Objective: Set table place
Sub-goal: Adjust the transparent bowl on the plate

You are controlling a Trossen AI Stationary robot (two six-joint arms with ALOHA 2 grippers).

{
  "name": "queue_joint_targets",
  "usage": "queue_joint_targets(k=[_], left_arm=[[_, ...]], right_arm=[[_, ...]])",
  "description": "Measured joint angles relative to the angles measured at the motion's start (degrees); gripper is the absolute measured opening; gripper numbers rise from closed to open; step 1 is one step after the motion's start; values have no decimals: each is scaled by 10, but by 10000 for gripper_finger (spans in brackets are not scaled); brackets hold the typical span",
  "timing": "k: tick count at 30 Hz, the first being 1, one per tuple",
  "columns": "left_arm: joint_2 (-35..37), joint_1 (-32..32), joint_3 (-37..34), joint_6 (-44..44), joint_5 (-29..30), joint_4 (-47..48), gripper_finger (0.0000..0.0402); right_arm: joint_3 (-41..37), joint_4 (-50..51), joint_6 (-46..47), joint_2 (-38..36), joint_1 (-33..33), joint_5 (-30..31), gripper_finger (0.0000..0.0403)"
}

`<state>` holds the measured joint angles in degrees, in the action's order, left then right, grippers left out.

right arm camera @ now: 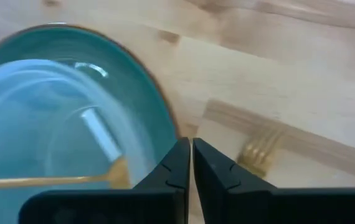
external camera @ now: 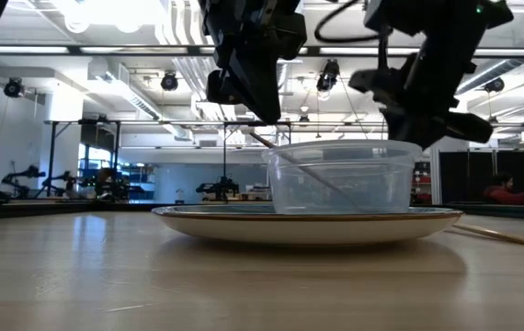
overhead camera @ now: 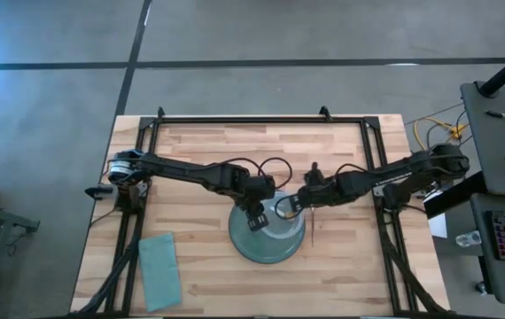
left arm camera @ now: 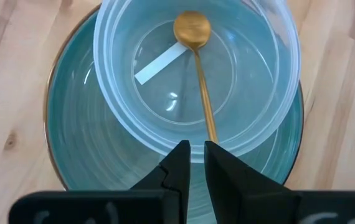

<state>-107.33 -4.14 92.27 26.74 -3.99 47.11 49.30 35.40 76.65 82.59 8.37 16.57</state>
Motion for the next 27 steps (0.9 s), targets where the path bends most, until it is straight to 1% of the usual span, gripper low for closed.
queue_joint_targets(k=[6, 13, 17, 27], left_arm=[[0, 0, 0, 0, 0, 11, 32], [1, 0, -11, 0, 15, 31, 32], [1, 0, -29, 0, 15, 30, 32], [5, -1, -78, 15, 15, 32, 32]], right_arm=[[-24, -7, -1, 0, -5, -15, 12], [-32, -64, -23, 0, -5, -24, 12], [-32, -88, -37, 0, -5, -37, 12], [-33, -104, -40, 0, 7, -71, 12]])
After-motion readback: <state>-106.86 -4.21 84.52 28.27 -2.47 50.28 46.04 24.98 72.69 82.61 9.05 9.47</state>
